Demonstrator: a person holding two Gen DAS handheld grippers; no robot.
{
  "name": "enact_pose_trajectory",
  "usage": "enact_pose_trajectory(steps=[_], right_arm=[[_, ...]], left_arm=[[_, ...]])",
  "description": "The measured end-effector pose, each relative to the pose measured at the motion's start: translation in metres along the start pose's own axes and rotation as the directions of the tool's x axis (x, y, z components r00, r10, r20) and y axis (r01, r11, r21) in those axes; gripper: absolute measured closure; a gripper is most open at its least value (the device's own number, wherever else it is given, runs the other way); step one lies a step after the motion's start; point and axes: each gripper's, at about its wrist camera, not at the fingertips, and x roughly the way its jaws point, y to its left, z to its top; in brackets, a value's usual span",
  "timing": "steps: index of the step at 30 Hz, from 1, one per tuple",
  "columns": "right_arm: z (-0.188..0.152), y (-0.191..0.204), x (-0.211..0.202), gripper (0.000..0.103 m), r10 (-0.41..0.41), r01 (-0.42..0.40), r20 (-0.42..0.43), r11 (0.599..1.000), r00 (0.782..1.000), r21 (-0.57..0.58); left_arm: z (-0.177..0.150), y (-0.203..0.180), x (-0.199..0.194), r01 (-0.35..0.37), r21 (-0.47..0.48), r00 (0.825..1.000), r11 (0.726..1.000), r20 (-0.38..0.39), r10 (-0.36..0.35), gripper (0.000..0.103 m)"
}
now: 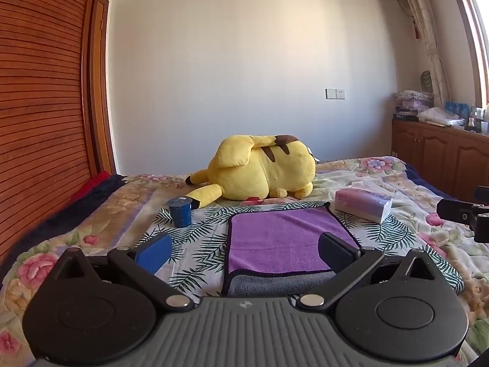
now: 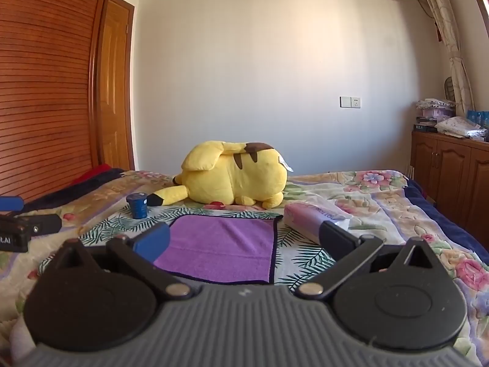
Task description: Fold towel
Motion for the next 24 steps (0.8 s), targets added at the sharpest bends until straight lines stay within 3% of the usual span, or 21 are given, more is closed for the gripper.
enact_pose_trajectory(steps=[24], right_arm=[[-0.0044,-0.0007,0.0024,0.000,-0.012,0.012,-0.001,1.000,1.000,-0.003]], left_arm=[[0.0009,-0.0008,-0.0009,-0.003,0.001,1.000,1.000,0.002,0.003,0.016]])
